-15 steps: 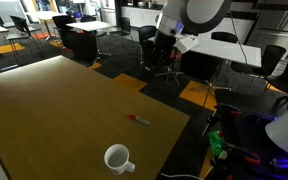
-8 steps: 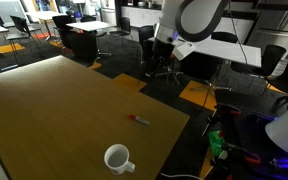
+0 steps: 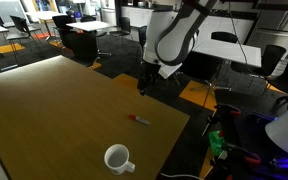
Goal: Put the marker inside the mug cup
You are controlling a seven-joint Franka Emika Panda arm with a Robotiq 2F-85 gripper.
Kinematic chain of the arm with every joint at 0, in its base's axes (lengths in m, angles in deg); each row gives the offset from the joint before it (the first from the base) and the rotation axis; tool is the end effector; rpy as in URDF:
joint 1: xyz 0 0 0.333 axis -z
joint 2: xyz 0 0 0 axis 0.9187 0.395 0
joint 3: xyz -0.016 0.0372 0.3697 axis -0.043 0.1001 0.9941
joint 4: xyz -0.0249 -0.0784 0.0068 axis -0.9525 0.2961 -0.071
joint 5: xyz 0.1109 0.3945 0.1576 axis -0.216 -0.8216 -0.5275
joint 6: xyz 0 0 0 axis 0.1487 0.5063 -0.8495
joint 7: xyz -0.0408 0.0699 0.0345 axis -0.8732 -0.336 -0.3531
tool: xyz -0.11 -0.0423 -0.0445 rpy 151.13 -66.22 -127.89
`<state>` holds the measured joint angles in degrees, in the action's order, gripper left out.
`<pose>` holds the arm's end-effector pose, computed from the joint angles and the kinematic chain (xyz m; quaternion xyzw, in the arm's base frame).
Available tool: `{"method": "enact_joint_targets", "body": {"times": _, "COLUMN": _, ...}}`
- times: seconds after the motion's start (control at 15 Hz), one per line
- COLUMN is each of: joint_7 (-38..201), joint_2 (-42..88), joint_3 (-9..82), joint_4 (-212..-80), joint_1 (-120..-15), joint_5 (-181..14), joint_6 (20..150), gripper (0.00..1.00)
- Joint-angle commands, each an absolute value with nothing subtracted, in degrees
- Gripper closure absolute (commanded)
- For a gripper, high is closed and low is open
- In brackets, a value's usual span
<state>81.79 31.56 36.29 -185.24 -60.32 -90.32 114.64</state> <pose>0.5677 -0.1141 0.1545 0.9847 -0.1636 0.0601 0.0073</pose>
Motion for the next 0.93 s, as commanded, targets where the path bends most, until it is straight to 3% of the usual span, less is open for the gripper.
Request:
{"method": "enact_joint_targets", "body": {"times": 0.0, "joint_7": 80.56, "joint_2": 38.81, "joint_3": 36.51, "joint_4": -179.22, "joint_1": -59.95, "joint_5": -90.25, "joint_6": 115.77, "gripper": 0.0}}
{"method": "enact_joint_targets", "body": {"times": 0.6, "joint_7": 79.51, "joint_2": 52.98, "joint_3": 37.43, "joint_4": -166.39, "joint_1": -59.49, "joint_5": -89.34, "joint_6": 115.94, "gripper": 0.0}}
{"method": "enact_joint_targets", "body": {"times": 0.87, "joint_7": 80.58, "joint_2": 53.54, "joint_3": 36.66, "joint_4": -166.77, "joint_1": -60.42, "joint_5": -89.61, "joint_6": 116.13, "gripper": 0.0}}
